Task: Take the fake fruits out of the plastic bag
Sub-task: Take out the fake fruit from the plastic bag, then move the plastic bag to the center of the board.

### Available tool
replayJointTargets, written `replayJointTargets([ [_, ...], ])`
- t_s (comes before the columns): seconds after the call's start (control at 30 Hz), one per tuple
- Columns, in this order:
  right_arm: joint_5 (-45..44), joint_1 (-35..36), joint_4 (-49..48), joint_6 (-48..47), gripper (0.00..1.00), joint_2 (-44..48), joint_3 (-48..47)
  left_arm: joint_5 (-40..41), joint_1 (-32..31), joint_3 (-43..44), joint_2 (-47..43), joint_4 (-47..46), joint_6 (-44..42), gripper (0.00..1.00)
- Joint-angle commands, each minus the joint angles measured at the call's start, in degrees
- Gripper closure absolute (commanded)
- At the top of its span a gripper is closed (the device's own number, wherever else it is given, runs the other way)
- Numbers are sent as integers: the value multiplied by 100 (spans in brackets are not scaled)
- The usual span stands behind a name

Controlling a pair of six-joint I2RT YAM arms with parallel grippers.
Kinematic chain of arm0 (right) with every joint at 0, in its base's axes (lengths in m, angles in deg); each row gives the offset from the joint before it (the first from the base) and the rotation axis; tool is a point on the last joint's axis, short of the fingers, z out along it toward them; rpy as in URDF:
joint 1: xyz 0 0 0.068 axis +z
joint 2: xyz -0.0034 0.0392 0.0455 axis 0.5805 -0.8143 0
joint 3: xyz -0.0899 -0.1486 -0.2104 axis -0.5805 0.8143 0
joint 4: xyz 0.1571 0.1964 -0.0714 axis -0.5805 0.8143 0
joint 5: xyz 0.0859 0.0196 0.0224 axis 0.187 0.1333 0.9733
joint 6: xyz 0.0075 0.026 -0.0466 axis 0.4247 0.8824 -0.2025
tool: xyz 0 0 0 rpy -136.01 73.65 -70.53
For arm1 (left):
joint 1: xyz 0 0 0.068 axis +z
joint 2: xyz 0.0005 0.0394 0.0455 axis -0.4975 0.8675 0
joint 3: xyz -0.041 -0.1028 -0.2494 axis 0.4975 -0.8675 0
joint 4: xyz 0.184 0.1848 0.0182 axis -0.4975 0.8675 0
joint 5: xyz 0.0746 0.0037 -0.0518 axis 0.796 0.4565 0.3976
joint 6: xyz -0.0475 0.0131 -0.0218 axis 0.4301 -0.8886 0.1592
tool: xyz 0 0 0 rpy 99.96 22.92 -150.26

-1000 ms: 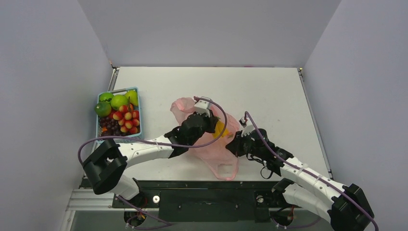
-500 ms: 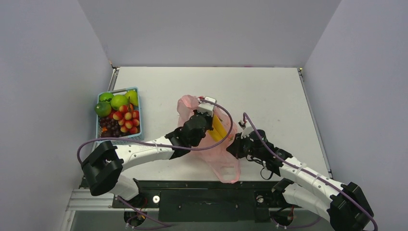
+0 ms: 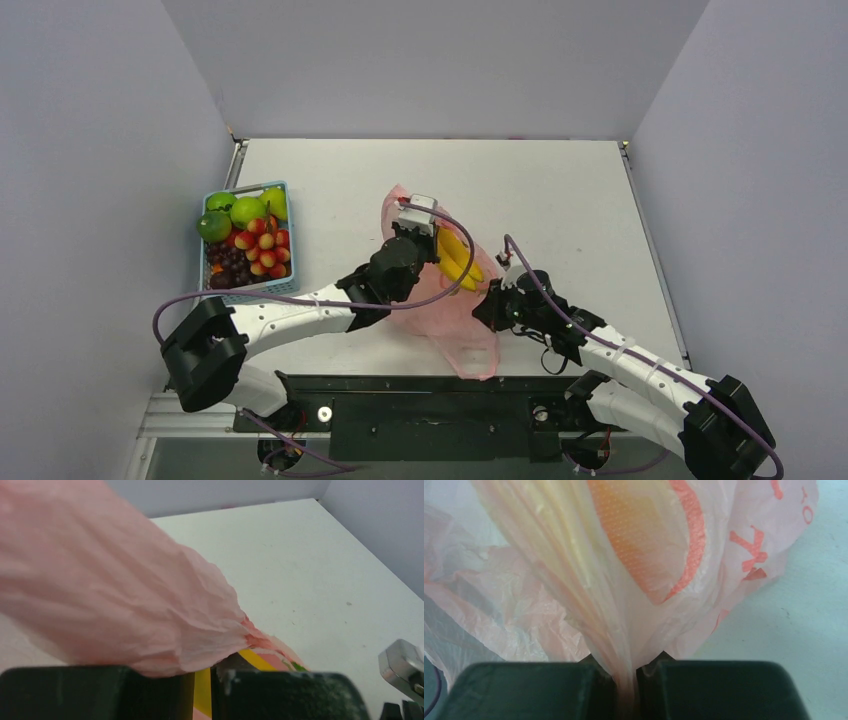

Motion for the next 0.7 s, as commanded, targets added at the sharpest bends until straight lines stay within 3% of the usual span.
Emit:
replayJointTargets([
  [0.0,-674,-74,182,50,100,15,-338,-1225,289,204,-427,746,1699,100],
  [0.13,-1040,-275,281,112,100,-31,-504,-3088,757,-692,-791,271,3304,100],
  [0.27,-1157,-499,197,147,100,-88,-519,-5162,1460,-1581,-916,-866,4664,100],
  [0.37,-1180,-582,110,155,100,-135,-541,-6309,1799,-1690,-562,-1580,5308,100],
  [0.5,-1506,-698,300,252,100,-245,-749,-7719,1897,-1042,338,-2017,5705,100],
  [0.6,-2933,-816,756,803,100,-256,-922,-8258,1901,-802,977,-3098,6249,100],
  [0.67,-3869,-908,1211,1211,100,-195,-1077,-8383,1904,-624,1157,-3172,6253,100],
])
